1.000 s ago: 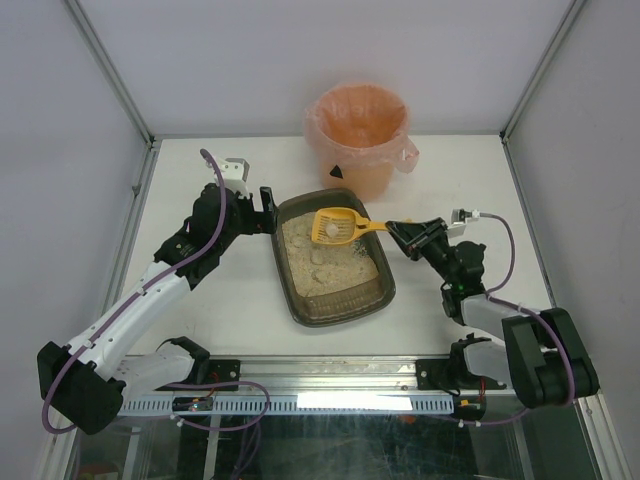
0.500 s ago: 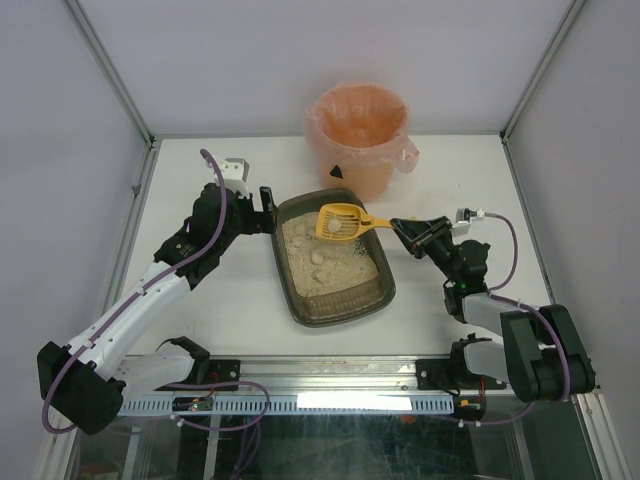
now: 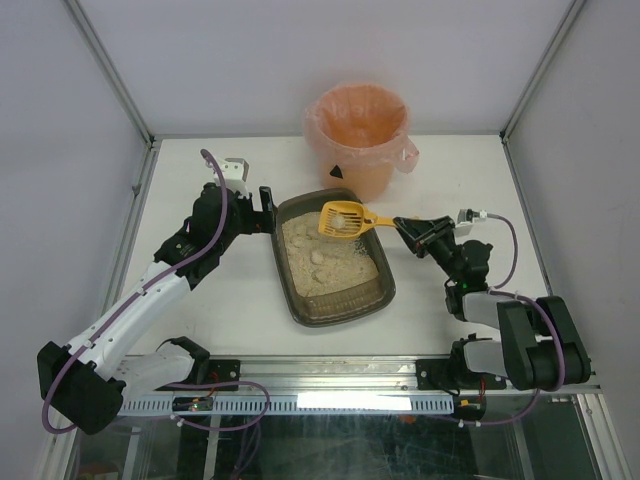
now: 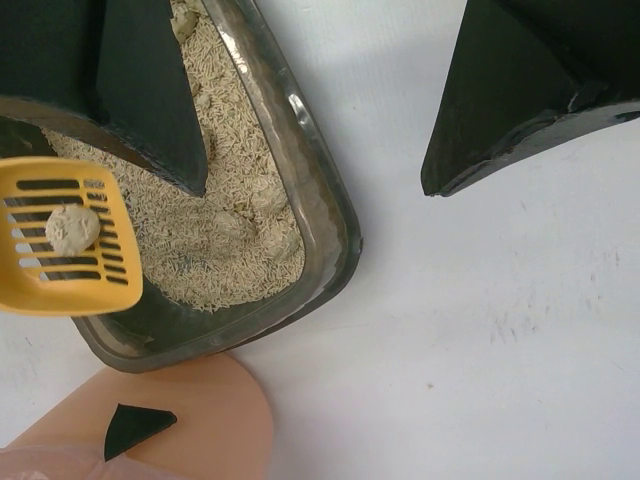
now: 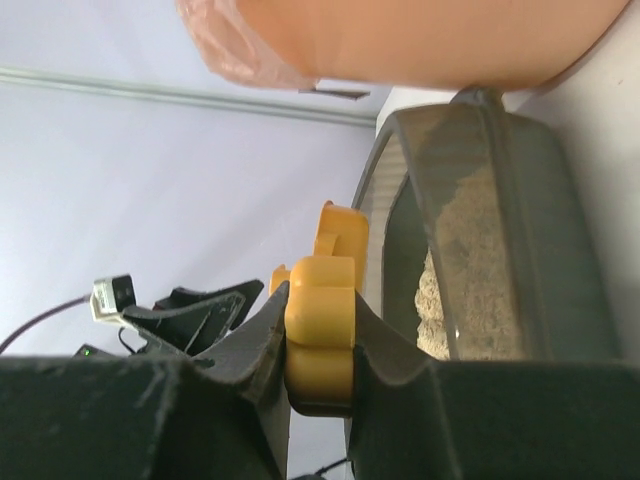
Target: Clean the litter box
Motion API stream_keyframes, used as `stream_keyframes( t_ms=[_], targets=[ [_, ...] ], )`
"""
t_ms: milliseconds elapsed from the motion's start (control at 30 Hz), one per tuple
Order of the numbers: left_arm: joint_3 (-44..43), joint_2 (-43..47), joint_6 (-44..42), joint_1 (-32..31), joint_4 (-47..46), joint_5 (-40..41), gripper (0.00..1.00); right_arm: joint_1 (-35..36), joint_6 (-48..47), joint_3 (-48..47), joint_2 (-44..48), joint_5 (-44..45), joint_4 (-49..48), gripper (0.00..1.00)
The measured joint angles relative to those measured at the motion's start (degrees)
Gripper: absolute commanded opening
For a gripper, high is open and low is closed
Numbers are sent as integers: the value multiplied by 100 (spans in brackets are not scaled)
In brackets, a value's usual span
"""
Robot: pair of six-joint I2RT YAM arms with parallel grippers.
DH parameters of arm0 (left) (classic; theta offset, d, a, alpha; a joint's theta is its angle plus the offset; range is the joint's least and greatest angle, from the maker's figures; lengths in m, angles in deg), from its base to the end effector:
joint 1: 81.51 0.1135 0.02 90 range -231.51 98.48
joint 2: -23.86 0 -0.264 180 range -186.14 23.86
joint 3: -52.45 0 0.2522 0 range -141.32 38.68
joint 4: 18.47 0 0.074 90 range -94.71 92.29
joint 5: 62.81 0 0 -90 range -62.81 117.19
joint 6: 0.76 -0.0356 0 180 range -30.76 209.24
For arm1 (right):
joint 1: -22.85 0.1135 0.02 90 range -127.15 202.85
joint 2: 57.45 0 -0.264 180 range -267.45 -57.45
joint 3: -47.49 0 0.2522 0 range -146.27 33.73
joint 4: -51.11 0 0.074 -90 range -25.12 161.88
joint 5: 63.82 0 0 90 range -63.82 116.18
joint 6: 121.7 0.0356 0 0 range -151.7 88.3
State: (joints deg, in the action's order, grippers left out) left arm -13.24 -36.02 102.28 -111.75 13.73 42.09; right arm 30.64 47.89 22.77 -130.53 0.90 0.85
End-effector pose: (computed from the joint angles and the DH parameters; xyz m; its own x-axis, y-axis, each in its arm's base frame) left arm 0.2081 -0.1107 0.3192 -0.4390 0.0035 -0.8985 0.1936 0.9769 -0.0908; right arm 0.2128 0.0445 0.1811 -0.5305 0.8251 -0.1945 -0.1309 0.1470 0.9804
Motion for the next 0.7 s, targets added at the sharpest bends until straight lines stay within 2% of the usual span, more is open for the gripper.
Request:
stream_keyframes(
  t_ms=[467, 700],
  targets=[
    [2, -2, -28, 0, 0, 0, 93, 0, -48, -138, 13, -129, 101, 0],
    [2, -2, -35, 0, 0, 0, 93, -35, -37, -297, -295, -286, 13, 0]
  ],
)
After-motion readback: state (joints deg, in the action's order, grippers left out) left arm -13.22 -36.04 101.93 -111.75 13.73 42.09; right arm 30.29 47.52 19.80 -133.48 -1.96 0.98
